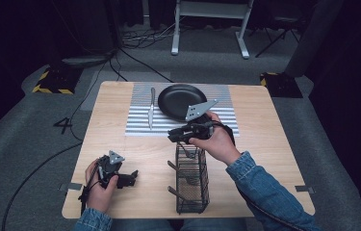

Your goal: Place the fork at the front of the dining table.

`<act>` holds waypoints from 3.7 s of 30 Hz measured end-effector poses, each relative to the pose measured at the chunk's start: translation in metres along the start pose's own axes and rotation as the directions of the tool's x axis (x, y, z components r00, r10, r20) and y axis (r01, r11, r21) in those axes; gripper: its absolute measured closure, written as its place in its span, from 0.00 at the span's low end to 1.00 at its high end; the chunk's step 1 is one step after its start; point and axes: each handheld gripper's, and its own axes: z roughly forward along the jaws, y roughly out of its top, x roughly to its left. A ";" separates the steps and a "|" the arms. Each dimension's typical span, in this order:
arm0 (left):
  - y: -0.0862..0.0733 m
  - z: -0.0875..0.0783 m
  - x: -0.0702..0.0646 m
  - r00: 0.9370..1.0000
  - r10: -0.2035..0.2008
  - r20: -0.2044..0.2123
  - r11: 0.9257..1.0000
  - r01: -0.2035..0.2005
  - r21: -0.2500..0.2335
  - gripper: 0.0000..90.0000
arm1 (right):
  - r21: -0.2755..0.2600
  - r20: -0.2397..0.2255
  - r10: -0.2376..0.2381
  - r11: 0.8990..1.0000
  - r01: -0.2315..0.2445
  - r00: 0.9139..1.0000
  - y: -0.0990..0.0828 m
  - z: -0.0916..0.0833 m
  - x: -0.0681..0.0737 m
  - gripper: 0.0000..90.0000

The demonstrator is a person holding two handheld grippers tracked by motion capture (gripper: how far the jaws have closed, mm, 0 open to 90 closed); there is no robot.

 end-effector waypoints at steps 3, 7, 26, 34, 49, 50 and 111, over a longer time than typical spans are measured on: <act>0.000 0.000 0.000 1.000 0.000 0.000 1.000 0.000 0.000 0.00 | 0.001 -0.006 0.001 1.000 -0.001 1.000 0.000 0.000 -0.001 0.84; 0.000 0.000 0.000 1.000 0.000 0.000 1.000 0.000 0.000 0.00 | 0.008 0.010 -0.029 1.000 0.029 1.000 0.001 -0.001 0.000 0.86; 0.000 0.000 0.000 1.000 0.001 0.000 1.000 -0.001 0.000 0.00 | -0.047 0.032 -0.019 0.999 0.021 0.999 0.031 -0.027 0.009 0.88; 0.000 0.000 0.000 1.000 0.001 0.000 1.000 -0.001 0.000 0.00 | -0.070 0.044 -0.012 0.997 0.015 0.999 0.042 -0.041 0.011 0.88; 0.000 0.000 0.000 1.000 0.000 0.000 1.000 0.000 0.000 0.00 | -0.128 0.100 0.012 0.992 0.001 0.995 0.058 -0.074 0.009 0.88; 0.000 0.000 0.000 1.000 0.001 0.000 1.000 -0.001 0.002 0.00 | -0.133 0.104 0.015 0.991 -0.001 0.994 0.059 -0.077 0.009 0.88; 0.000 0.000 0.000 1.000 0.000 0.001 1.000 0.000 0.002 0.00 | -0.283 0.514 0.354 0.930 -0.235 0.781 -0.012 -0.174 -0.119 0.88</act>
